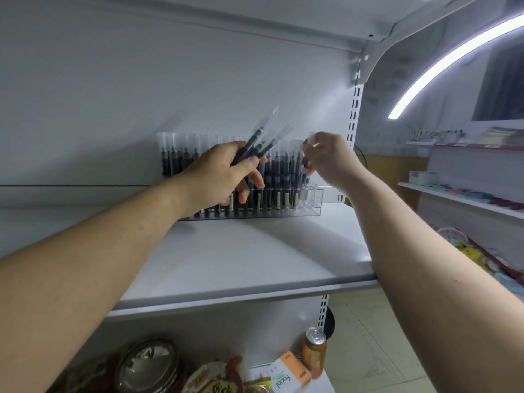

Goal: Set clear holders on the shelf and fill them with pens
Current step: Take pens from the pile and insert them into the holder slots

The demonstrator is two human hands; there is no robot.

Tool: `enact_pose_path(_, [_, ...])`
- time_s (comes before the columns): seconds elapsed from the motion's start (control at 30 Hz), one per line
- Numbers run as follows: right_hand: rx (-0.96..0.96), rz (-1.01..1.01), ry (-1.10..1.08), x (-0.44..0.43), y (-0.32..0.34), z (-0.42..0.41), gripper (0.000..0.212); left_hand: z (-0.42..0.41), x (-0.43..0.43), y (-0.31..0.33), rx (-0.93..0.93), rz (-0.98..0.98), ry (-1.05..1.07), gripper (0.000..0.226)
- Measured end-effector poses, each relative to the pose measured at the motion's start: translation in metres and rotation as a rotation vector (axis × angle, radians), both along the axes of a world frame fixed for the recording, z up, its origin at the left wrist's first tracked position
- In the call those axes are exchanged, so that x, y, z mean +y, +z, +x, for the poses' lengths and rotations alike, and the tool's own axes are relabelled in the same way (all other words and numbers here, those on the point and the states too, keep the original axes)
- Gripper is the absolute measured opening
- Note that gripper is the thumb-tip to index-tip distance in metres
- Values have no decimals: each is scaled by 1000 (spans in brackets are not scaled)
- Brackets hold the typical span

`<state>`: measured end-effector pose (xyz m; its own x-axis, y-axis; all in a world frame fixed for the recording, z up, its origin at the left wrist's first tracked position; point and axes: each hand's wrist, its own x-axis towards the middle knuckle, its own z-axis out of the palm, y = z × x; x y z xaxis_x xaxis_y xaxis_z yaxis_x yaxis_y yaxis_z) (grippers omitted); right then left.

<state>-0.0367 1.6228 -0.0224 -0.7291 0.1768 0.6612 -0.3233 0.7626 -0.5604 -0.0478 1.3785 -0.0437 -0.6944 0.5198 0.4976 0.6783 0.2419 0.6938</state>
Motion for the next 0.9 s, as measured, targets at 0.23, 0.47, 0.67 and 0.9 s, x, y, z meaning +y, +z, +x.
enact_pose_path(0.23, [-46, 12, 9, -2, 0, 2, 28, -2, 0, -1, -2, -1, -11, 17])
enact_pose_path(0.47, [-99, 39, 17, -1, -1, 0, 30, -2, 0, -2, 9, -18, -13, 17])
enact_pose_path(0.67, [-123, 60, 13, 1, -1, -2, 31, -3, 0, -2, 11, -25, -15, 17])
enact_pose_path(0.9, [-197, 87, -9, 5, -5, -4, 29, -4, 0, -3, 19, -42, -11, 17])
